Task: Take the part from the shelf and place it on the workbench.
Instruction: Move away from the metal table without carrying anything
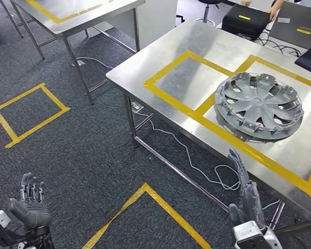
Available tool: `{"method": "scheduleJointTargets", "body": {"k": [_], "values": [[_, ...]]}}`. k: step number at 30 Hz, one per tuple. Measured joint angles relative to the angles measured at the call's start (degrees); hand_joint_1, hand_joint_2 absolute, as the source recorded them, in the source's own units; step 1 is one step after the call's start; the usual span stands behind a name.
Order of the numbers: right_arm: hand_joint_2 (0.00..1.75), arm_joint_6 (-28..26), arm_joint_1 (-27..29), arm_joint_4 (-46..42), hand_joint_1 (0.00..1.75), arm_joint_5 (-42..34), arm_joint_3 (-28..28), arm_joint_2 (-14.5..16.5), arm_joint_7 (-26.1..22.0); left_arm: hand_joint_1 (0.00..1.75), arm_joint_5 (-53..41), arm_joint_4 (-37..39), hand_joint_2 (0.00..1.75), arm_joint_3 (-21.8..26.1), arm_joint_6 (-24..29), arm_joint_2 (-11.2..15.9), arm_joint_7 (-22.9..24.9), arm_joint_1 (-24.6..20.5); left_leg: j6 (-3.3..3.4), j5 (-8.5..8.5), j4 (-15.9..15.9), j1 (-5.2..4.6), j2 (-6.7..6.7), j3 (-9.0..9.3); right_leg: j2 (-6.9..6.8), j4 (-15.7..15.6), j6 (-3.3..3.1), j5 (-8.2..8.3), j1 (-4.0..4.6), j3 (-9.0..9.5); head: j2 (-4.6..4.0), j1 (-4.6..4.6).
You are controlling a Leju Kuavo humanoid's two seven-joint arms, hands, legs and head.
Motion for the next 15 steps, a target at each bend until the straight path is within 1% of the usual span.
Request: {"method": "scheduleJointTargets", "body": {"k": [1, 2, 3, 4, 5, 6, 7, 8, 9, 10, 11, 12, 13, 14, 15], "values": [[0.0, -0.01, 0.02, -0.01, 0.0, 0.0, 0.0, 0.01, 0.03, 0.0, -0.06, -0.17, 0.0, 0.03, 0.18, -0.02, -0.08, 0.24, 0.84, 0.43, 0.03, -0.13, -0.57, -0.67, -0.3, 0.04, 0.44, 0.21, -0.25, -0.13, 0.01, -0.04], [0.0, -0.02, 0.11, -0.01, 0.0, 0.0, -0.01, 0.01, 0.05, 0.0, -0.1, -0.31, 0.0, 0.09, 0.33, -0.03, -0.13, 0.45, 1.46, 1.01, 0.02, -0.27, -1.2, -1.25, 0.49, 0.44, 0.8, -0.55, -0.53, -0.41, 0.01, -0.04], [0.0, -0.03, 0.2, -0.01, 0.0, 0.0, -0.04, 0.02, 0.08, 0.0, -0.2, -0.45, 0.0, 0.16, 0.58, -0.07, -0.2, 0.6, 2.01, 1.71, -0.02, -0.33, -1.8, -1.95, 2.03, 1.8, 1.07, -2.41, -0.7, -0.94, 0.0, -0.03], [0.0, -0.05, 0.3, -0.01, 0.0, 0.02, -0.11, 0.02, 0.11, 0.0, -0.49, -0.62, 0.0, 0.19, 1.03, -0.15, -0.32, 0.65, 2.45, 2.5, -0.05, -0.4, -2.48, -2.81, 4.06, 4.35, 1.18, -5.19, -0.73, -1.74, 0.01, 0.02], [0.0, -0.07, 0.39, -0.01, 0.0, 0.02, -0.2, 0.02, 0.17, 0.0, -0.91, -0.78, 0.0, 0.16, 1.66, -0.25, -0.48, 0.64, 2.74, 3.33, -0.03, -0.54, -3.24, -3.81, 5.95, 7.86, 1.11, -8.43, -0.62, -2.66, 0.01, 0.09], [0.0, -0.09, 0.43, -0.01, 0.0, 0.03, -0.28, 0.02, 0.22, 0.0, -1.43, -0.91, 0.0, 0.09, 2.36, -0.32, -0.66, 0.66, 2.96, 4.18, 0.0, -0.71, -4.01, -4.87, 7.0, 11.58, 0.87, -10.99, -0.39, -3.4, 0.01, 0.12], [0.0, -0.11, 0.45, -0.01, 0.0, 0.04, -0.36, 0.02, 0.27, 0.0, -1.87, -1.01, 0.0, 0.01, 2.98, -0.38, -0.82, 0.73, 3.11, 5.03, 0.03, -0.92, -4.79, -5.95, 7.48, 14.48, 0.53, -12.3, -0.1, -3.67, 0.01, 0.15], [0.0, -0.12, 0.45, -0.01, 0.0, 0.02, -0.43, 0.02, 0.32, 0.0, -2.14, -1.09, 0.0, -0.04, 3.4, -0.39, -0.96, 0.85, 3.2, 5.86, 0.05, -1.12, -5.53, -7.02, 7.7, 15.82, 0.11, -12.2, 0.23, -3.19, 0.0, 0.14], [0.0, -0.12, 0.45, -0.01, 0.0, -0.01, -0.53, 0.02, 0.35, 0.0, -2.28, -1.18, 0.0, -0.08, 3.62, -0.39, -1.06, 0.99, 3.23, 6.7, 0.07, -1.25, -6.28, -8.03, 7.9, 15.23, -0.35, -10.9, 0.58, -1.78, 0.0, 0.13], [0.0, -0.1, 0.45, -0.01, 0.0, -0.09, -0.65, 0.02, 0.37, 0.0, -2.32, -1.28, 0.0, -0.13, 3.69, -0.39, -1.12, 1.12, 3.2, 7.56, 0.08, -1.33, -7.04, -9.0, 8.33, 12.78, -0.85, -9.14, 0.93, 0.57, -0.01, 0.13], [0.0, -0.09, 0.44, -0.08, 0.0, -0.22, -0.79, 0.02, 0.38, 0.0, -2.34, -1.43, 0.0, -0.2, 3.65, -0.41, -1.15, 1.23, 3.12, 8.4, 0.1, -1.34, -7.77, -9.85, 9.31, 8.97, -1.35, -8.03, 1.23, 3.58, 0.0, 0.13], [0.0, -0.05, 0.45, -0.2, 0.0, -0.37, -0.93, 0.02, 0.34, 0.0, -2.34, -1.59, 0.0, -0.32, 3.51, -0.42, -1.15, 1.31, 2.97, 9.22, 0.13, -1.4, -8.49, -10.58, 10.42, 4.37, -1.8, -7.86, 1.38, 6.85, 0.01, 0.11], [0.0, 0.0, 0.49, -0.35, 0.0, -0.53, -1.07, 0.02, 0.33, 0.0, -2.33, -1.78, 0.0, -0.46, 3.31, -0.43, -1.1, 1.42, 2.76, 10.04, 0.04, -1.41, -9.09, -11.03, 11.29, 0.85, -2.07, -8.18, 1.51, 9.04, 0.01, 0.08], [0.0, 0.05, 0.51, -0.51, 0.0, -0.67, -1.16, 0.02, 0.3, 0.0, -2.33, -2.02, 0.0, -0.59, 3.04, -0.43, -1.04, 1.55, 2.5, 10.82, -0.11, -1.37, -9.65, -11.29, 11.83, -1.44, -2.24, -8.77, 1.6, 10.28, 0.0, 0.24], [0.0, 0.13, 0.55, -0.61, 0.0, -0.78, -1.24, 0.02, 0.29, 0.0, -2.33, -2.24, 0.0, -0.71, 2.79, -0.42, -0.87, 1.75, 2.16, 11.6, -0.41, -1.35, -10.23, -11.43, 11.63, -2.42, -2.36, -8.88, 1.69, 10.56, 0.0, 0.45]]}}
